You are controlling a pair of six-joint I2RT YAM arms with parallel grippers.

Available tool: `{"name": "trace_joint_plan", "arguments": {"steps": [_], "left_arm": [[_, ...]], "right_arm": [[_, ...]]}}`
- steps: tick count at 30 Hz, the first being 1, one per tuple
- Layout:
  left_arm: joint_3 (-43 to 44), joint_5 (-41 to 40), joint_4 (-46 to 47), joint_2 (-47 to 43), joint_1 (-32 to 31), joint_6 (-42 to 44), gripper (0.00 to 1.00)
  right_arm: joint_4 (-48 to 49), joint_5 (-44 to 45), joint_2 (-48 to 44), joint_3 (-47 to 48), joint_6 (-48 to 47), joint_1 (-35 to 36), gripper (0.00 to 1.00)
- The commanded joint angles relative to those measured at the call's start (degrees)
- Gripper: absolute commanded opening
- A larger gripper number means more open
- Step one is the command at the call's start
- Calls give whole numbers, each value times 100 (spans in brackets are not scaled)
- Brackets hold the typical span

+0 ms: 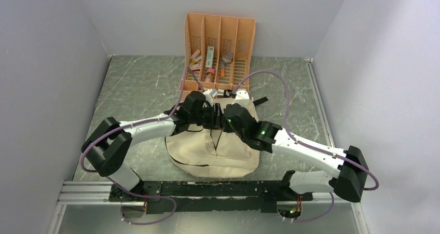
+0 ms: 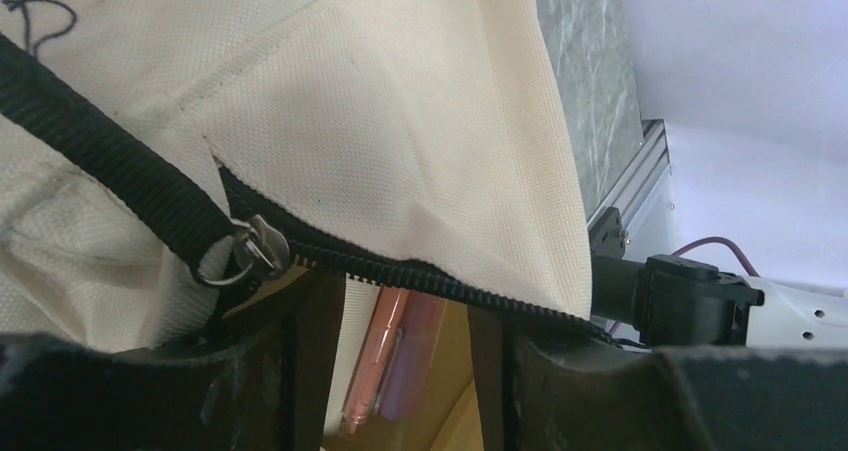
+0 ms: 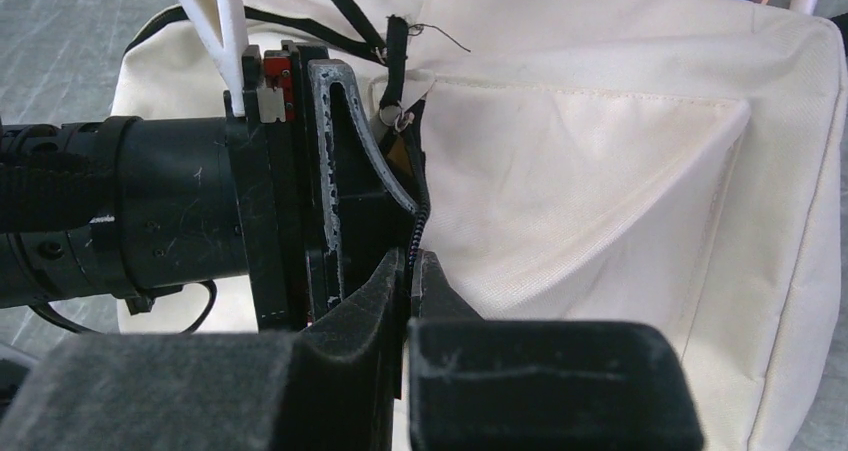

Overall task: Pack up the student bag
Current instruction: Place the stationery in the student bag.

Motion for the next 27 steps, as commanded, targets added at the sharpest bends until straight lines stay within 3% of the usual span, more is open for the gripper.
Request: {"name": "trace_joint_plan", "arguments": {"steps": [1, 4, 6, 8, 12, 18, 23, 27], "left_arm": [[29, -110, 88, -352, -64, 90, 49], [-6, -198, -98, -500, -64, 229, 35], [-19, -240, -220, -555, -64, 332, 31], [-36, -263, -302, -584, -64, 402, 31], [-123, -268, -276, -603, -63, 421, 30], [-170, -287, -328, -564, -57, 481, 31], [-204, -367, -480, -670, -64, 587, 30], [-280, -353, -516, -743, -63, 648, 30]], "right_arm": [[338, -57, -121, 34, 144, 16, 0], [335, 3, -140, 28, 150, 7, 0], [348, -14, -151, 29, 129, -7, 0], [408, -70, -193, 16, 46, -5, 2], [608, -201, -412, -29, -216, -4, 21], [774, -89, -893, -146, -671, -9, 42], [743, 561, -1042, -25, -867, -136, 47], [329, 559, -784, 256, -513, -1090, 48]]}}
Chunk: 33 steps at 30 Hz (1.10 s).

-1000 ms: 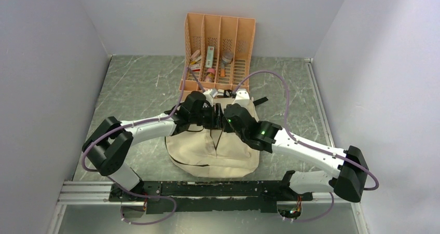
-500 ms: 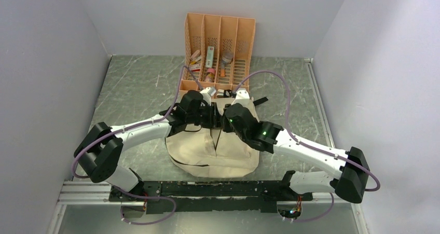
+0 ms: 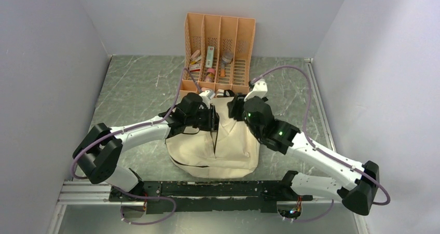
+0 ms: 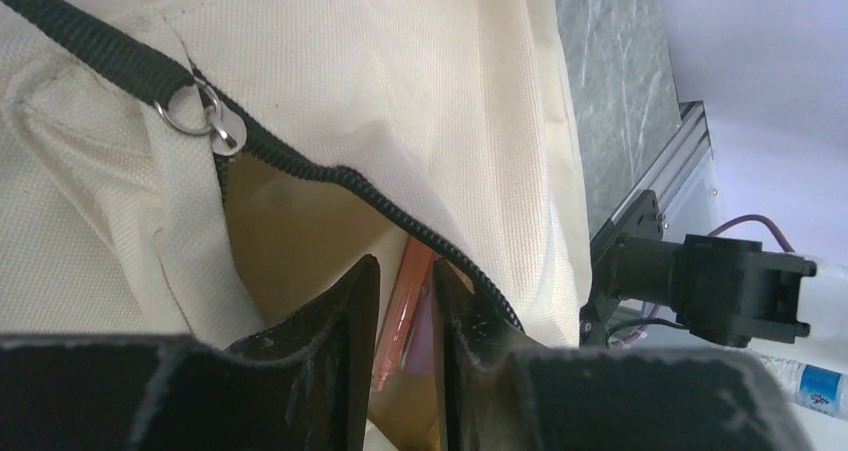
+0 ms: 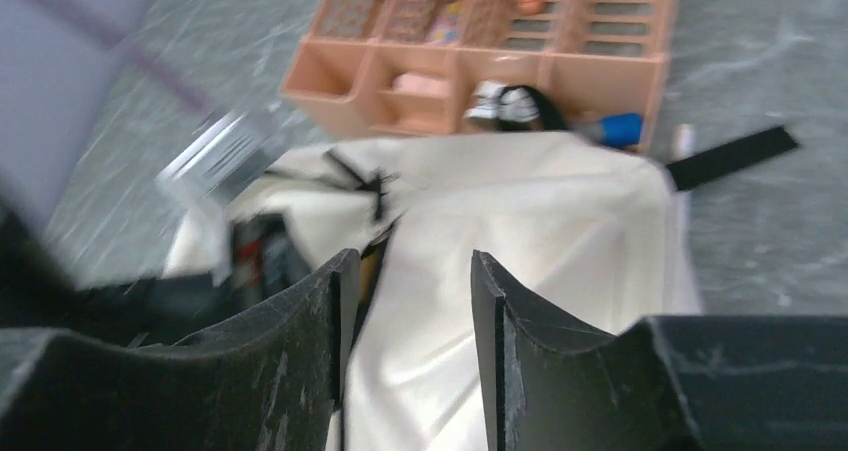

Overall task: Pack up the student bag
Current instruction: Place the stationery in the student bag, then move the student bag to the center of the board.

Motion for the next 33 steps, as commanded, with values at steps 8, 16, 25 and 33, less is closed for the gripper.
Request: {"name": "trace_joint_plan", "arguments": {"steps": [8, 16, 25, 33], "left_arm": [[-178, -35, -86, -169, -36, 277, 33], [-200, -139, -216, -84, -48, 289, 34], [-116, -300, -303, -46, -71, 213, 33], [-195, -883, -744, -360, -71, 44, 31]], "right_arm": [[-426, -1313, 1186, 508, 287, -3174, 52], [-401, -1317, 2258, 376, 2, -3889, 55], [-335, -2548, 3021, -157, -295, -3664, 49], [145, -3632, 3416, 57, 7, -2278, 48]]}}
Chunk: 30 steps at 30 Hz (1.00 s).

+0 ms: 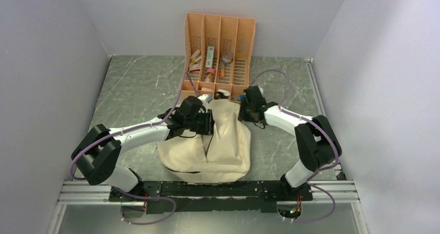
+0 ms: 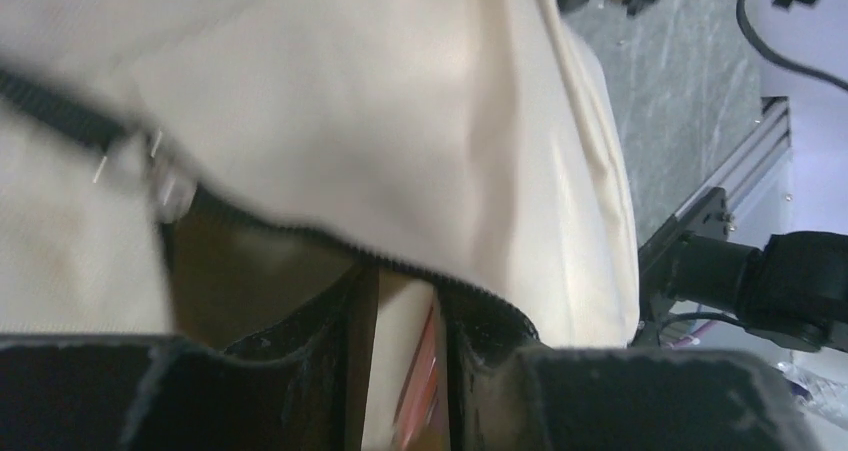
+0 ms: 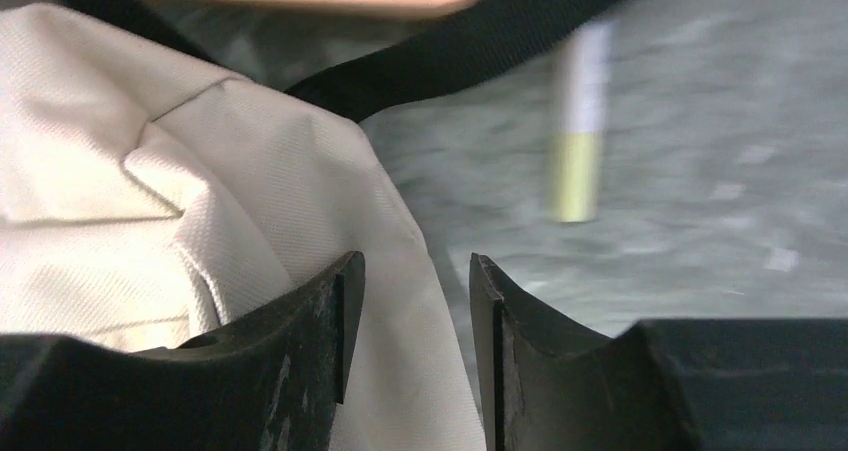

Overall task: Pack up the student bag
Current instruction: Move the student bag to the center of the board, then pick up the stationery from the center of the board.

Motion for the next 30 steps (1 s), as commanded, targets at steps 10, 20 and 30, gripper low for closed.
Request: {"name": "trace_joint_plan", "arguments": {"steps": [10, 20, 30], "left_arm": [[-35, -1199, -900, -672, 43, -109, 32], [-118, -1187, -919, -806, 90, -27, 33], [-213, -986, -941, -1247, 193, 55, 41]], "right_arm": [[-253, 330, -94, 887, -91, 921, 56], [-377, 202, -93, 1019, -638, -391, 58], [-432, 232, 1186, 1605, -815, -535, 61]]}}
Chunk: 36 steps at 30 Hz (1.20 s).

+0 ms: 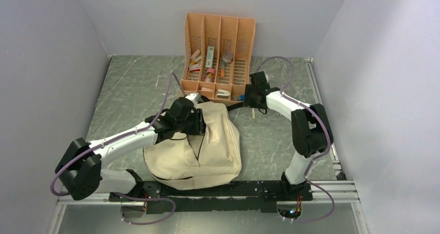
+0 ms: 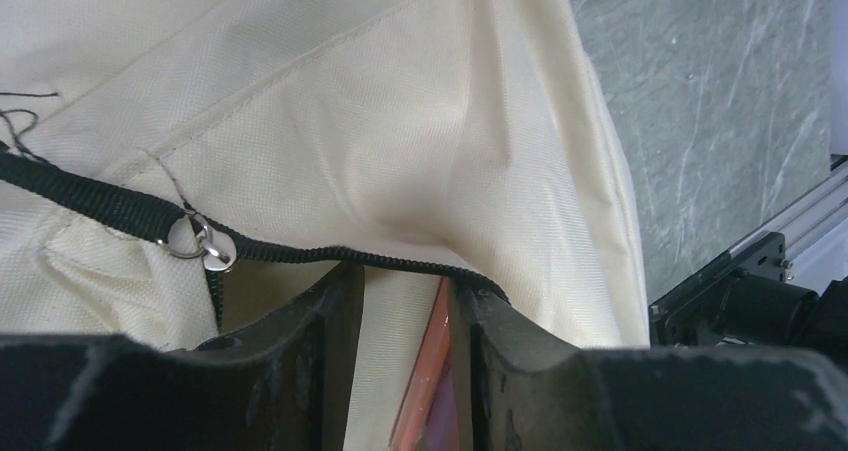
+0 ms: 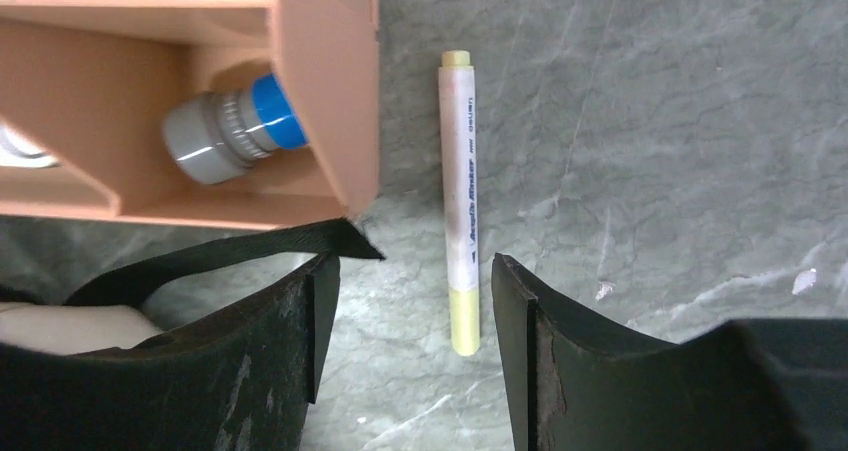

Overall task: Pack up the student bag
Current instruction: Pick up the stationery from the center of the board.

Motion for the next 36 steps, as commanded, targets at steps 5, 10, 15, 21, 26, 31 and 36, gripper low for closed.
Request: {"name": "trace_joint_plan", "arguments": {"steps": [5, 10, 15, 21, 26, 31, 36], "left_arm": [[-7, -41, -83, -473, 139, 124, 42], [-64, -146, -312, -702, 266, 105, 41], [-18, -323, -587, -927, 350, 118, 41], [265, -553, -913, -1126, 388, 119, 42], [848, -675, -1181, -1262, 397, 88, 50], [1229, -656, -1032, -1421, 400, 4, 61], [1178, -503, -471, -1653, 406, -385, 73]], "right_arm": [[-169, 312, 672, 426, -257, -46, 59], [-212, 386, 815, 386, -336, -84, 49], [-227, 291, 761, 192, -341, -143, 37], [-136, 321, 289, -216, -263, -200, 10], [39, 275, -889, -596, -126, -191, 0], [583, -1114, -2444, -960, 262, -147, 0], [1693, -2931, -3274, -1401, 1126, 14, 0]]}}
